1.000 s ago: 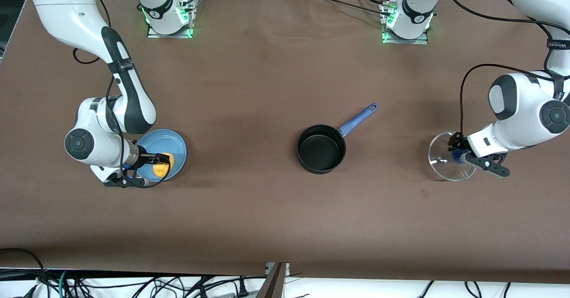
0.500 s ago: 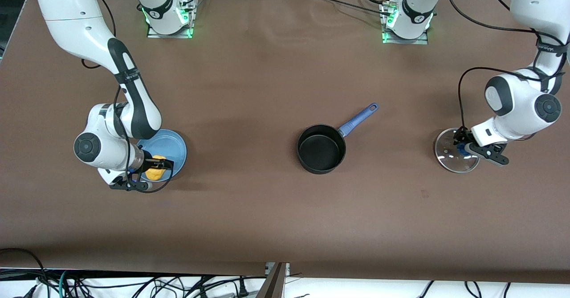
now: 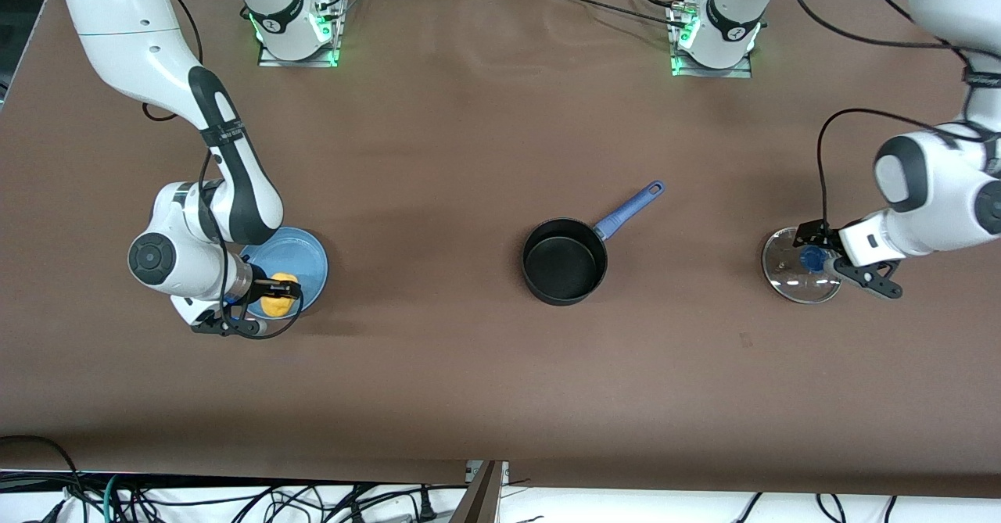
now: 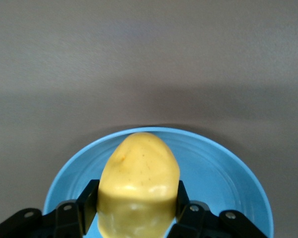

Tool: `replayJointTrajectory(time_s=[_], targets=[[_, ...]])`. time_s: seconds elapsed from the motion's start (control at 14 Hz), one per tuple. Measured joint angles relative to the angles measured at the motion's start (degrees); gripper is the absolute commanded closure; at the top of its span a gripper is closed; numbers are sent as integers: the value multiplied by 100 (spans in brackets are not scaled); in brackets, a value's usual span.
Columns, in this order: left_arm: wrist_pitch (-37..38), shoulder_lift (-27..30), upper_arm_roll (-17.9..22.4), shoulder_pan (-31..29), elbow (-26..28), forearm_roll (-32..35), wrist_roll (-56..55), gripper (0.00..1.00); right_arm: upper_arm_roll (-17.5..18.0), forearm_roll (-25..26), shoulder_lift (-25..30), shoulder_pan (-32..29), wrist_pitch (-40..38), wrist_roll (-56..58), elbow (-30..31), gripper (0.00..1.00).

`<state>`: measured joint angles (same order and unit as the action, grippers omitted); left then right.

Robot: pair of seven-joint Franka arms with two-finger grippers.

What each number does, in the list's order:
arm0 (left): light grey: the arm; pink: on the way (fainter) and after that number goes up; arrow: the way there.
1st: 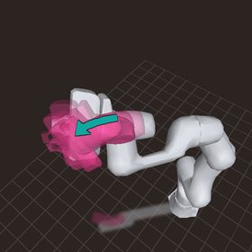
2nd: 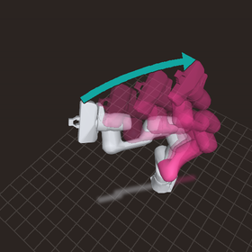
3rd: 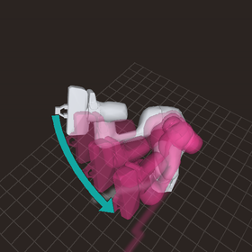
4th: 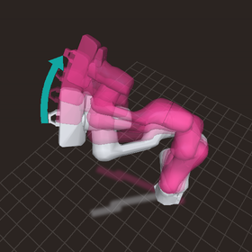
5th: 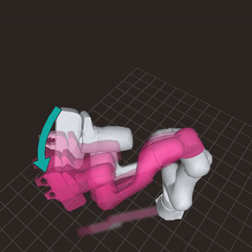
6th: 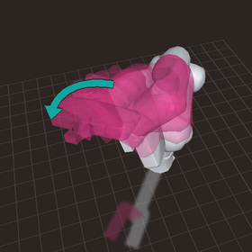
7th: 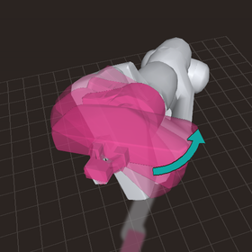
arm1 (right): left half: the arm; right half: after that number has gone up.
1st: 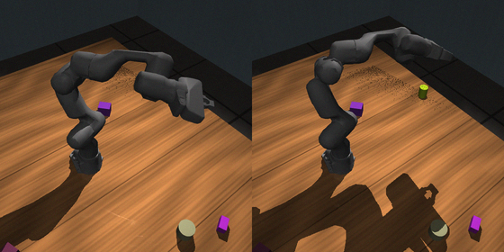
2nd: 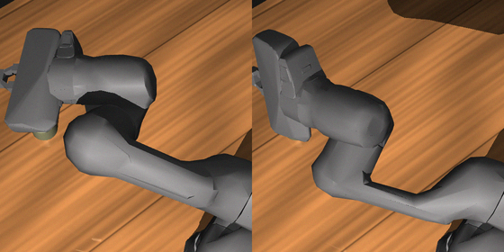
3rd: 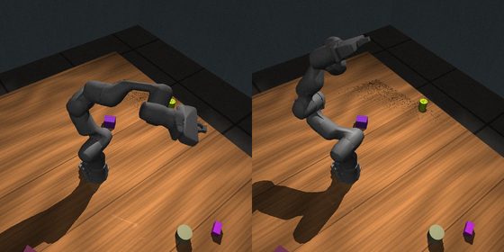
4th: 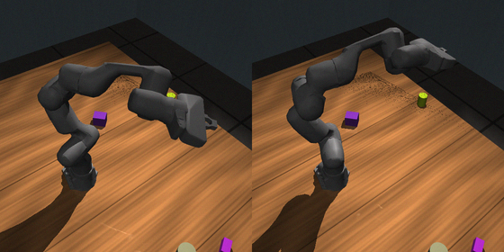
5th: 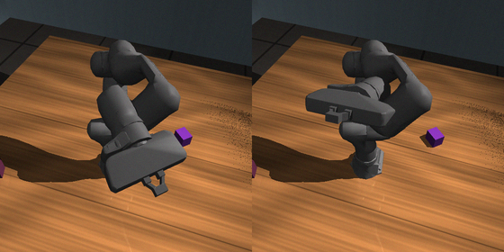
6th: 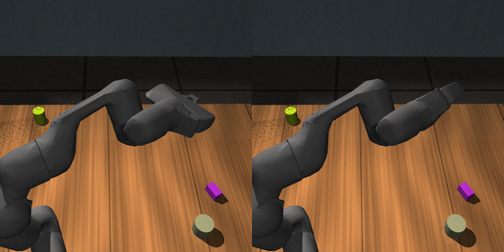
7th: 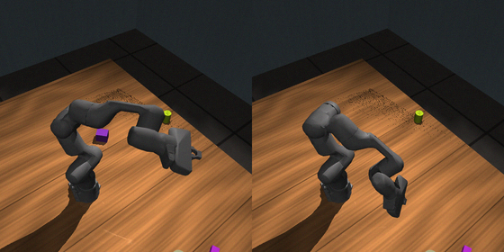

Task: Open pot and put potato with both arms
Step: 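Carry the yellow potato over the saucepan with the right gripper, then open the right gripper to drop the potato into the saucepan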

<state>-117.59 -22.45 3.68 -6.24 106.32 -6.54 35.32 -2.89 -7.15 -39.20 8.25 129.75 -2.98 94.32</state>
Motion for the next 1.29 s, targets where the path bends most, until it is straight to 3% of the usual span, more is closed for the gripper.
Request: replayJointTrajectory(time_s=[0.14, 0.36, 0.57, 0.79, 1.07, 1.14, 1.21, 1.29], targets=[[1063, 152, -298, 65, -684, 84, -828, 0, 36, -157, 3, 45, -761, -266, -472, 82], [2073, 416, -784, 134, -1392, 317, -2181, 0, 105, -301, 28, 445, -1874, -1473, -1326, 82], [2830, 814, -967, 181, -1858, 351, -2947, 0, 347, -1078, 43, 1003, -2250, -3089, -1833, 81], [3448, 1167, -977, 202, -2318, 353, -3186, 0, 666, -1394, 12, 1572, -1762, -4553, -1904, 81], [3727, 1250, -972, 206, -2566, 357, -3343, 0, 1017, -1822, -486, 2544, 429, -6268, -1960, 80], [3727, 1242, -976, 221, -2565, 356, -3579, 0, 1042, -1855, -677, 2753, 883, -6493, -2046, 77], [3727, 1236, -978, 237, -2565, 356, -3830, 0, 1048, -1874, -880, 2920, 1253, -6645, -2169, 63], [3727, 1231, -981, 250, -2565, 356, -3975, 0, 1049, -1883, -1074, 3036, 1535, -6728, -2301, 31]])
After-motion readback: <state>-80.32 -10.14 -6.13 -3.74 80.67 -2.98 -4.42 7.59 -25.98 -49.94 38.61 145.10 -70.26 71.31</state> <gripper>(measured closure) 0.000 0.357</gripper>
